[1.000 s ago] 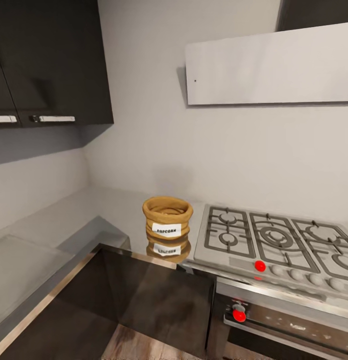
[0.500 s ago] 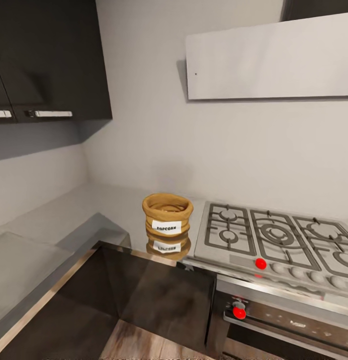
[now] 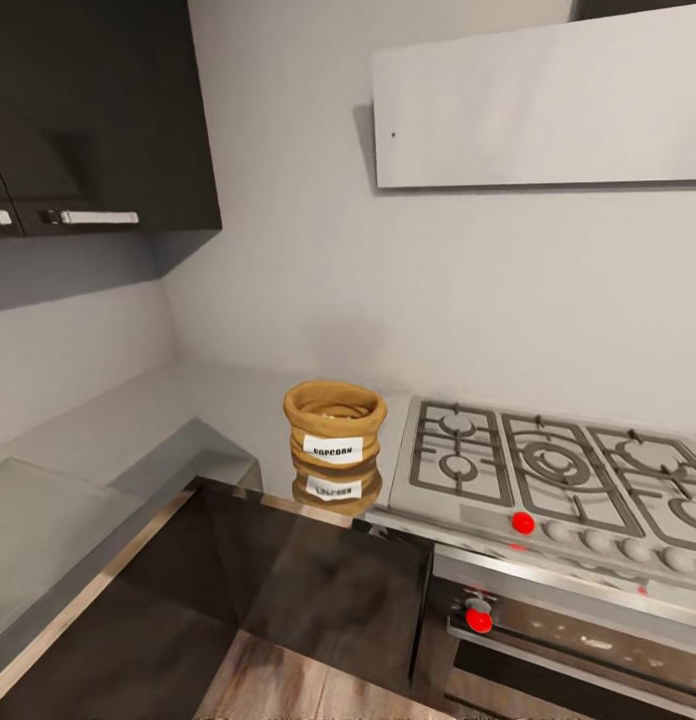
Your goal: In the kitchen, take the popcorn bag from the countertop, put it into the microwave, and heat it until the popcorn is cooked so the cooked popcorn ends up inside the bag.
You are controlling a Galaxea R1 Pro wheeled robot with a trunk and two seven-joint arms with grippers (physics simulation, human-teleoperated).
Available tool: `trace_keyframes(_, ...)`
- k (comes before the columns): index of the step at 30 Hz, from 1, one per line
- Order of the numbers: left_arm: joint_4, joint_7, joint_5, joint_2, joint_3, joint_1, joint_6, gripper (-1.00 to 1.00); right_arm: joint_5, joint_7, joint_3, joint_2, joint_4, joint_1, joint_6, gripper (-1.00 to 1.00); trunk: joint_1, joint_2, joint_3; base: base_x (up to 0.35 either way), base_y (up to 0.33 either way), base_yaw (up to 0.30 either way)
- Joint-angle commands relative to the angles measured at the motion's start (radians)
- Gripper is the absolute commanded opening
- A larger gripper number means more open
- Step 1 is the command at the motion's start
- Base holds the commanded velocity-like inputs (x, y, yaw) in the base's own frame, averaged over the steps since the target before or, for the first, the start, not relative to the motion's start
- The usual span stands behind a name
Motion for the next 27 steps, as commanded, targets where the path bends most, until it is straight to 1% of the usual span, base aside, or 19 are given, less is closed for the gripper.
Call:
trace_keyframes(1,-0.001,0.002,0.005,0.000,0.002,0.000,-0.002,1.00,0.008,0.002,-0.008,-0.001,0.003,-0.001,-0.002,1.00,0.000,-0.001,-0.003,0.000,0.000,0.000)
trace_keyframes(27,-0.003,0.002,0.003,-0.002,0.001,0.000,-0.003,1.00,0.008,0.002,-0.009,-0.001,0.003,-0.001,-0.003,1.00,0.000,-0.001,-0.045,0.000,0.000,0.000)
